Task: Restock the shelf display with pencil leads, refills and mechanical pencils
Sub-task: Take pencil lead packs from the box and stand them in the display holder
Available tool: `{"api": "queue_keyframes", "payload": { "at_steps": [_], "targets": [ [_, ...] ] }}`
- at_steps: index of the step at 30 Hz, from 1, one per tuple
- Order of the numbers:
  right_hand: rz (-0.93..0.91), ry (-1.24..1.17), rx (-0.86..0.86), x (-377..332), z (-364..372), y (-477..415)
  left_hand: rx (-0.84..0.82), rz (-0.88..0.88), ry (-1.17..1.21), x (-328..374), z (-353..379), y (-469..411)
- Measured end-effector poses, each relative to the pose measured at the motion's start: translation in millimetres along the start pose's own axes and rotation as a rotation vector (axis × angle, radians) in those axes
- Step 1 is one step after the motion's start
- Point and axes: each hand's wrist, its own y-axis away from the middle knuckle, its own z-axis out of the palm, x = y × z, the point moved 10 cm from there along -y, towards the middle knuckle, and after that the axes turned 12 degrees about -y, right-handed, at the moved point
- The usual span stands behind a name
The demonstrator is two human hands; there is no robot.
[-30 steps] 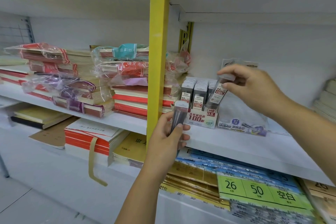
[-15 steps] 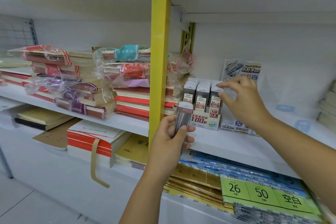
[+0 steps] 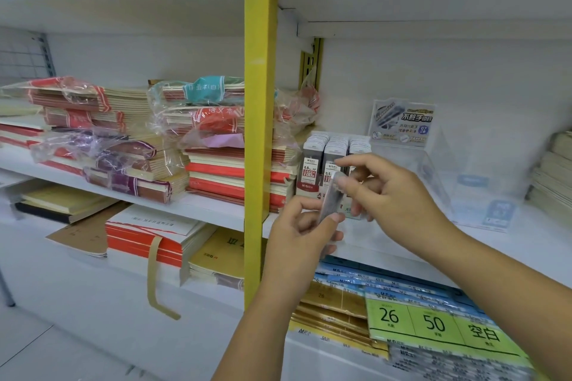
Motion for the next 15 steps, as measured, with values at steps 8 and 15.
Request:
{"api": "queue_keyframes", "payload": {
  "at_steps": [8, 15],
  "targets": [
    [0.124, -0.125, 0.012, 16, -4, 3, 0.064, 0.126, -0.265, 5, 1, 0],
    [-0.172, -0.089, 0.301, -32, -65, -10, 0.146, 0.354, -0.744, 24, 7, -2]
  ]
}}
